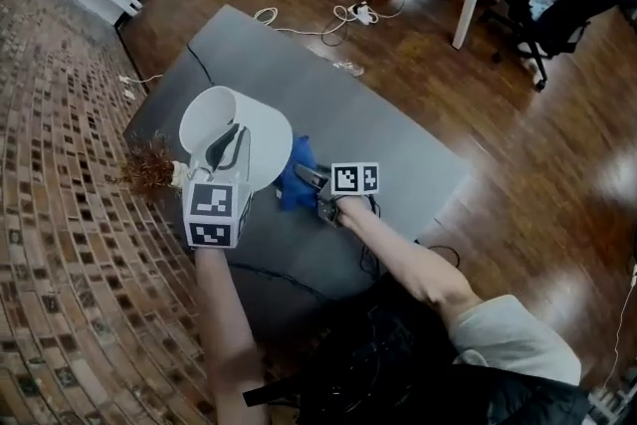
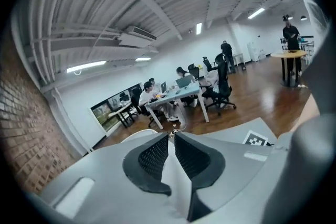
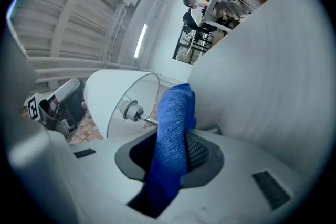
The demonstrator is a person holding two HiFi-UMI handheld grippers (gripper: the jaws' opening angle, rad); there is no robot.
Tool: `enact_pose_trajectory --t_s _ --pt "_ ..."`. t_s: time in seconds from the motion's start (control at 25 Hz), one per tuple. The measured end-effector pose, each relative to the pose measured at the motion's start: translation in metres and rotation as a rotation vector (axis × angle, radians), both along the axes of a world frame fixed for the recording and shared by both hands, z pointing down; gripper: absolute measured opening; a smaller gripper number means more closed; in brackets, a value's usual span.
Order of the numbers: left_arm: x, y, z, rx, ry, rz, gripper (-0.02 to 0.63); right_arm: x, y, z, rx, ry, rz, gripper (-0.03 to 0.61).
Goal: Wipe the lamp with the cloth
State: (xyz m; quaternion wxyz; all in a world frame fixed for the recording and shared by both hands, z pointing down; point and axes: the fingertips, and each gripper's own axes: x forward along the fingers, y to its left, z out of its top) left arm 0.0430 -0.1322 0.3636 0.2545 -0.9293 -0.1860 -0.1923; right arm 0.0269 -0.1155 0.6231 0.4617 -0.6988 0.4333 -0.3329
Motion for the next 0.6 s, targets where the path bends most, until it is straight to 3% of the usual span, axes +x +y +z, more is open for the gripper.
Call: enact_pose_trajectory --t_s 0.08,0.2,0.28,0.36,0.44,0.48,0.6 --pt "0.014 -0.009 -0.001 0.034 -0.082 0.025 0.025 -0.005 0.0 0.011 -0.031 0.006 -0.028 0.086" --pt "0.033 -0.015 -0.004 0.002 -0.244 0.031 0.0 -0.005 0.005 0.028 -0.03 -0.017 -0.064 0.086" --pt "0.037 -0.019 0.0 0.097 -0.281 0.002 0.005 0.0 0.008 0.029 0.015 -0.043 -0.069 0.086" --pt "0.027 -0.006 0.006 0.132 -0.339 0.031 0.005 0.007 0.011 0.012 0.131 -0.062 -0.066 0.086" --pt "0.012 0.019 0.01 0.067 -0.403 0.062 0.005 0.014 0.013 -0.017 0.288 -0.072 -0.092 0.086" --pt "0.007 0.025 0.012 0.072 -0.411 0.051 0.005 0.016 0.011 -0.031 0.358 -0.071 -0.124 0.087" --pt "0.002 0.029 0.019 0.197 -0.369 -0.013 0.021 0.01 0.007 -0.056 0.499 -0.097 -0.226 0.086"
